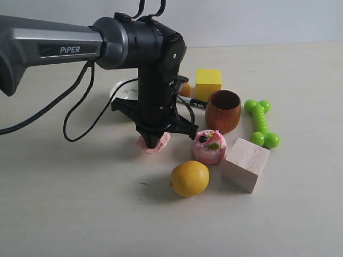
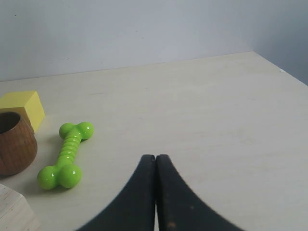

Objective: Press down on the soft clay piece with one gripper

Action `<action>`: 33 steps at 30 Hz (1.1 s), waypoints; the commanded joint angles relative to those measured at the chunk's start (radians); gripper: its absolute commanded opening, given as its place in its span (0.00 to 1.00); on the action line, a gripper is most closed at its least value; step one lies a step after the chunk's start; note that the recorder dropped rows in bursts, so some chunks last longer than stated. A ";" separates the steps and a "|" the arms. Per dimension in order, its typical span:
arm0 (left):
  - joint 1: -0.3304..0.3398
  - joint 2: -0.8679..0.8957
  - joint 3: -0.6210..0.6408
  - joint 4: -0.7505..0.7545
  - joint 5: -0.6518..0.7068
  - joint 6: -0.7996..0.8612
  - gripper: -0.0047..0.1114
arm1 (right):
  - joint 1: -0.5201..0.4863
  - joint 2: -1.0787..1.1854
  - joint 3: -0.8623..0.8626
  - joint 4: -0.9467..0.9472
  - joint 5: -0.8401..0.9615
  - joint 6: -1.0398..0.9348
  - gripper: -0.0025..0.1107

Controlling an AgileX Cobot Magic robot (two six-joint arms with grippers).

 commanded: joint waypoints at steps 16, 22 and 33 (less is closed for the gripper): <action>0.003 -0.004 -0.001 -0.006 -0.036 0.002 0.26 | 0.001 -0.006 0.004 0.001 -0.006 -0.007 0.02; 0.003 -0.004 -0.001 -0.006 -0.036 0.002 0.12 | 0.001 -0.006 0.004 0.001 -0.006 -0.007 0.02; 0.003 0.035 -0.001 -0.006 -0.015 0.006 0.12 | 0.001 -0.006 0.004 0.001 -0.006 -0.007 0.02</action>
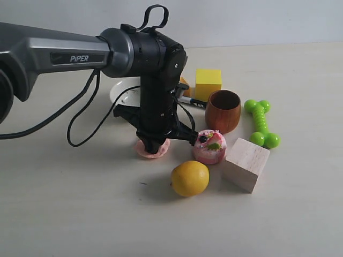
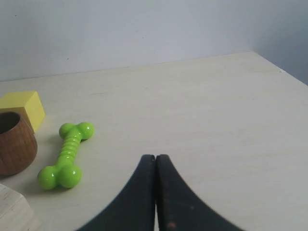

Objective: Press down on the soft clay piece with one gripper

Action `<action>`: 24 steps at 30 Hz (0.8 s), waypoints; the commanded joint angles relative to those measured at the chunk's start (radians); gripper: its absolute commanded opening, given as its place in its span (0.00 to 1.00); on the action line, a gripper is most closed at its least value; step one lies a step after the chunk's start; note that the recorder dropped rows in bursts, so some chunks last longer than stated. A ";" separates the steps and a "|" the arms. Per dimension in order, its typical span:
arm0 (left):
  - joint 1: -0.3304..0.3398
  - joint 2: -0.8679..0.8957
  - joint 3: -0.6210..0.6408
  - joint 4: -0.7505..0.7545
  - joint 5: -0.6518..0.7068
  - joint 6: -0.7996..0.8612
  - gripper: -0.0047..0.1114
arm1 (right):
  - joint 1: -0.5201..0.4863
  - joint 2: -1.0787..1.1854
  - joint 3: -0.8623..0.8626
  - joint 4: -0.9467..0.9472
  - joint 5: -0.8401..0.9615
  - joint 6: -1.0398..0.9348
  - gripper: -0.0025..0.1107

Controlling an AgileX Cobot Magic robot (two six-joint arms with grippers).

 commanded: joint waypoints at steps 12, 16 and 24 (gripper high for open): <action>0.003 -0.004 -0.001 -0.003 0.010 0.027 0.04 | 0.001 -0.006 0.004 0.001 -0.006 -0.007 0.02; 0.003 -0.004 -0.001 -0.002 0.010 0.027 0.04 | 0.001 -0.006 0.004 0.001 -0.006 -0.007 0.02; 0.003 -0.019 -0.001 0.003 0.010 0.029 0.08 | 0.001 -0.006 0.004 0.001 -0.006 -0.007 0.02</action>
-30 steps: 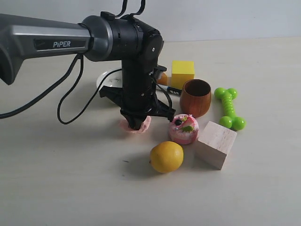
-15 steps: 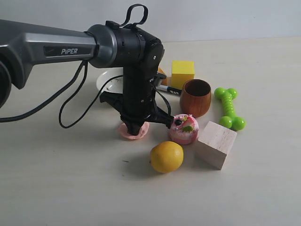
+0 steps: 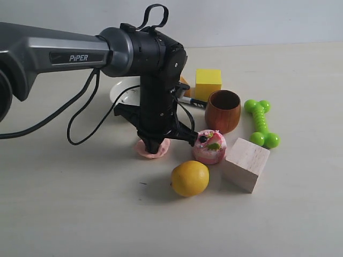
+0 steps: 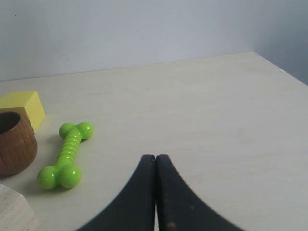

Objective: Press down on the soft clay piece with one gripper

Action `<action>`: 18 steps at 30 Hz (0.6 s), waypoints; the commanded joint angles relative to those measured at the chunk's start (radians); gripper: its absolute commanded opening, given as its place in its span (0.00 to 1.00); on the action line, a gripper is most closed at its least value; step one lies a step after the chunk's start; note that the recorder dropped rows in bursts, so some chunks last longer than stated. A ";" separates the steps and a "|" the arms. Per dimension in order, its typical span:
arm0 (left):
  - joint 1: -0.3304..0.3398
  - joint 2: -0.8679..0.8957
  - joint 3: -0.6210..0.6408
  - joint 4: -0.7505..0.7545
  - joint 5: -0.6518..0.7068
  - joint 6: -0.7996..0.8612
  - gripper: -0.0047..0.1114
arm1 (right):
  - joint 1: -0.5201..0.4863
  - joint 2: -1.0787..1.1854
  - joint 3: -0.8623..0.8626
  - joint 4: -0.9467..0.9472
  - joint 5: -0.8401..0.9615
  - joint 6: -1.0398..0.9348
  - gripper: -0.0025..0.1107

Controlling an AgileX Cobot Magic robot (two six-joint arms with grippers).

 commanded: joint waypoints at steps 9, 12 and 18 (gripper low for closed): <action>0.003 -0.021 -0.001 0.003 0.016 0.000 0.12 | 0.001 -0.006 0.004 0.001 -0.006 -0.007 0.02; 0.003 -0.021 -0.001 0.003 0.021 0.002 0.12 | 0.001 -0.006 0.004 0.001 -0.006 -0.007 0.02; 0.003 -0.021 -0.001 0.003 0.030 0.003 0.04 | 0.001 -0.006 0.004 0.001 -0.006 -0.007 0.02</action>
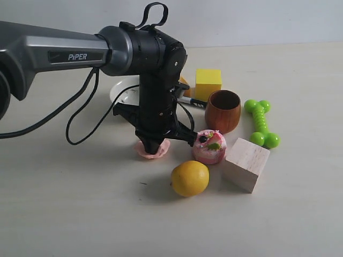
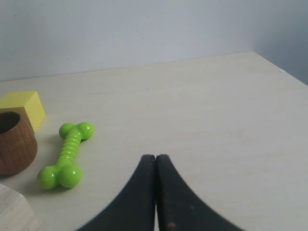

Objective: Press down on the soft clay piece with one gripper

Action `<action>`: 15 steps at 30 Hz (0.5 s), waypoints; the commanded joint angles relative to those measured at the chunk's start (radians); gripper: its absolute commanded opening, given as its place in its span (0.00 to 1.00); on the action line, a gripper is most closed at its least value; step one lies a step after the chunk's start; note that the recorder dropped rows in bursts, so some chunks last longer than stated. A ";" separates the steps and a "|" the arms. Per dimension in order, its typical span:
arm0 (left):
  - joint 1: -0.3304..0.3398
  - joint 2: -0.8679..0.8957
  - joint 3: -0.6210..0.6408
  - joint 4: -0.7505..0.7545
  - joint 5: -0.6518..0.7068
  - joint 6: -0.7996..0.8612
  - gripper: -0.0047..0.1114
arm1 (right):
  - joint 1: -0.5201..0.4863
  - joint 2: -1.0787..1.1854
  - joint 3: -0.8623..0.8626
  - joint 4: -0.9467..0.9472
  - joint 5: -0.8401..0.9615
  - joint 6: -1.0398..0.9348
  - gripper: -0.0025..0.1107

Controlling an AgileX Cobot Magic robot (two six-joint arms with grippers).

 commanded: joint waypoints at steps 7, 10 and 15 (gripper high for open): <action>0.003 -0.026 -0.001 0.004 0.009 0.012 0.04 | 0.001 -0.006 0.004 0.001 -0.006 -0.007 0.02; 0.003 -0.030 -0.001 0.006 0.009 0.012 0.04 | 0.001 -0.006 0.004 0.001 -0.006 -0.007 0.02; 0.003 -0.030 -0.001 0.006 0.009 0.012 0.04 | 0.001 -0.006 0.004 0.001 -0.006 -0.007 0.02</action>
